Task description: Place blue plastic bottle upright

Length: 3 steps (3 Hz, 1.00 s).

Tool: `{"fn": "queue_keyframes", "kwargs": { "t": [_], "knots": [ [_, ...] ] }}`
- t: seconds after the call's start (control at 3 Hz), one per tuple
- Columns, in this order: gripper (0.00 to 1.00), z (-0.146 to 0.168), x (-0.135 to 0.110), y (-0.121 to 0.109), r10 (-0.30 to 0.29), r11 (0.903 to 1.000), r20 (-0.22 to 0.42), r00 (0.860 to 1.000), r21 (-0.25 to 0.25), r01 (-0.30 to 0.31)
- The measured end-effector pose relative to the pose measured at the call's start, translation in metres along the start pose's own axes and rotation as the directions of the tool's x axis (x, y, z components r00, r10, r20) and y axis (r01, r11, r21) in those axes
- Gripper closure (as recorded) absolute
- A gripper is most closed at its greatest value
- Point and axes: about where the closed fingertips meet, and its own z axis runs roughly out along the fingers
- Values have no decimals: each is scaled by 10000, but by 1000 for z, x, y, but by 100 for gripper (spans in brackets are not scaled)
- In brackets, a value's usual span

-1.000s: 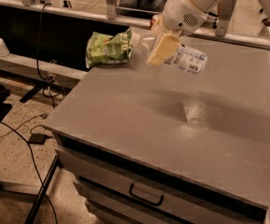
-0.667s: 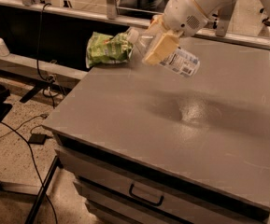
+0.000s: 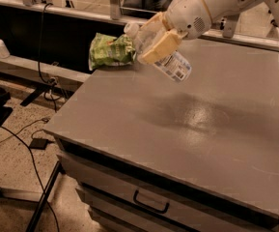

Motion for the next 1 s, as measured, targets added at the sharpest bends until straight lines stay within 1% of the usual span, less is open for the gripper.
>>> {"fn": "queue_keyframes", "kwargs": {
  "t": [0.33,0.67,1.0],
  "knots": [
    [100,0,1,-1,15,10000,-27,10000,15,-15],
    [100,1,-4,-1,237,9996,1059,9941,103,-249],
    [100,-3,-18,1,724,9959,3470,9351,252,-865]
  ]
}}
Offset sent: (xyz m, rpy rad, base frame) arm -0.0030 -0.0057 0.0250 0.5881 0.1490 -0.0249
